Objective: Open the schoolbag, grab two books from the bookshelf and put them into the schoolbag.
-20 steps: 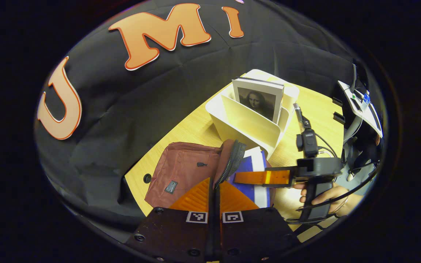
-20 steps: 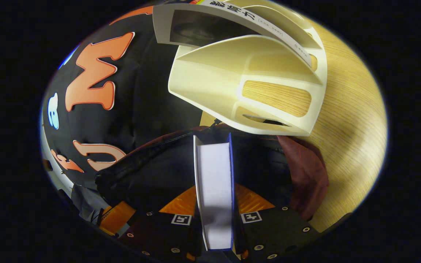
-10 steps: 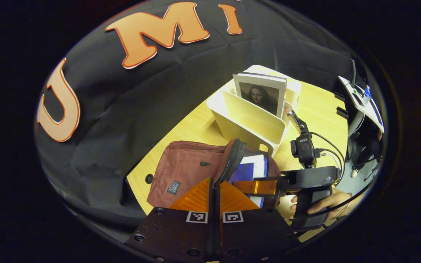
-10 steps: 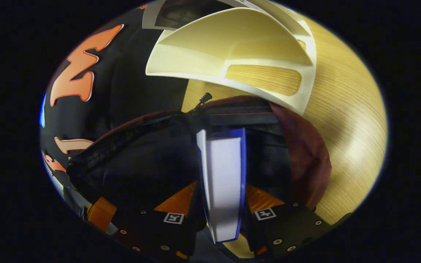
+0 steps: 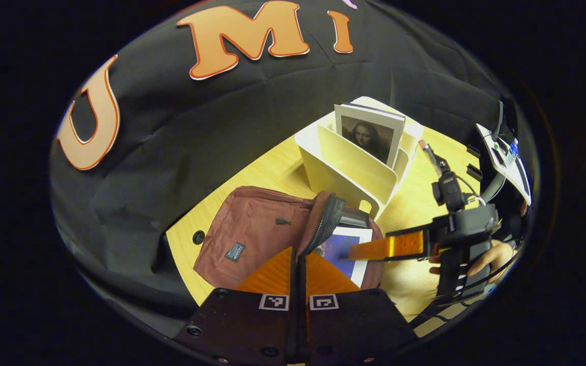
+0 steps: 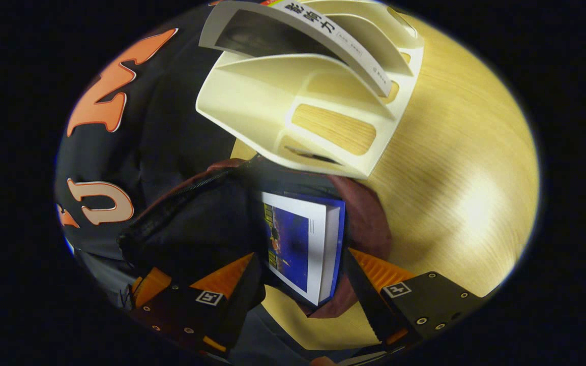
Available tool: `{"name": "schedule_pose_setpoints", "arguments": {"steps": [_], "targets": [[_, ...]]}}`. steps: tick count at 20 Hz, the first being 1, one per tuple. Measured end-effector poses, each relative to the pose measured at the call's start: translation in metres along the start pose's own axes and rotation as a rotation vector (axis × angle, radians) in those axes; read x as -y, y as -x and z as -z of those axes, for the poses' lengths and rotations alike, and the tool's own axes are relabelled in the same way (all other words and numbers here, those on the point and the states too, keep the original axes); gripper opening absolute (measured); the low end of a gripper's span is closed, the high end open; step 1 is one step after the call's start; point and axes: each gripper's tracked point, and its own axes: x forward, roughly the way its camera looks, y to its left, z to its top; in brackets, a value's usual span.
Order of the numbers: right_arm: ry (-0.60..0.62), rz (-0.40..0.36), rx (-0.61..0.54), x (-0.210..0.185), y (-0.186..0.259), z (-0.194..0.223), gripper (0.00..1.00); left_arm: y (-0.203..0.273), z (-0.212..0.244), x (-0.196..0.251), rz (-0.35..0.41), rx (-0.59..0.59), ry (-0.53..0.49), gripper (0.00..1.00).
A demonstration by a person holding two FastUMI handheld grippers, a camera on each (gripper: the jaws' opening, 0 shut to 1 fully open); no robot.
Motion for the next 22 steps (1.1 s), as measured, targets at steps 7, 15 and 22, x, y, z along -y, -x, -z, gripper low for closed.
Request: {"name": "schedule_pose_setpoints", "arguments": {"steps": [7,15,22], "targets": [[0.307,0.126,0.072,0.024,0.076,-0.046,0.98,-0.001,0.003,0.003,0.005,0.008,0.007,0.01],[0.717,0.342,0.098,0.024,0.161,-0.12,0.98,-0.006,0.003,0.0,0.013,0.003,0.005,0.01],[0.932,0.406,0.054,-0.041,0.18,-0.187,0.98,-0.01,0.008,-0.001,0.02,-0.007,0.019,0.01]]}}
